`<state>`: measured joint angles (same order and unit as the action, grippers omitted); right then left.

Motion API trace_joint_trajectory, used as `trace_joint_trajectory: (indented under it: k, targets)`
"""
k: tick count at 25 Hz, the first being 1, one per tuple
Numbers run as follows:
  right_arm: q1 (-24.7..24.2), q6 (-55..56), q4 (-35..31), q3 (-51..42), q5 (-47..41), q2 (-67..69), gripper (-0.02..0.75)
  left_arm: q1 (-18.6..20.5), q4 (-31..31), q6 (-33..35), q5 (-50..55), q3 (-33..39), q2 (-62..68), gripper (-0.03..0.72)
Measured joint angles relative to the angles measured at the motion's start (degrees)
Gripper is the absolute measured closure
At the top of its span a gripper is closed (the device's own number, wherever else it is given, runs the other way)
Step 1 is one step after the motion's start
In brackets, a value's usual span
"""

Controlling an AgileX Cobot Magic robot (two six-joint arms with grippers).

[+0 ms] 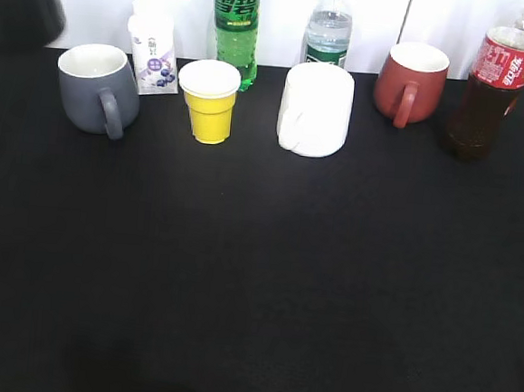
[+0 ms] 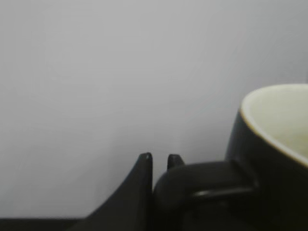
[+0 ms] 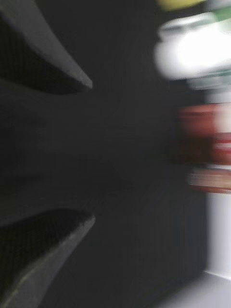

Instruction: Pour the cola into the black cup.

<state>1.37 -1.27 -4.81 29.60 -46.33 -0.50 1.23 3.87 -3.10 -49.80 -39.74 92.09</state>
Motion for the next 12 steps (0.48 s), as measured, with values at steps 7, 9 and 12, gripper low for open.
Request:
trace_joint_trajectory:
  k: [7, 9, 12]
  targets:
    - [0.0, 0.0, -0.4, -12.5, 47.7, 27.8, 0.173, -15.6, 0.3, -0.3, 0.5, 19.5, -13.7, 0.629]
    - [0.0, 0.0, -0.4, -12.6, 59.4, 40.9, 0.173, -18.5, 0.4, -0.3, 0.9, 20.0, -13.7, 0.629]
    - [0.0, 1.9, 6.2, -12.7, 81.7, 60.0, 0.173, -19.4, 1.5, -0.4, 0.7, 20.0, -13.7, 0.629]
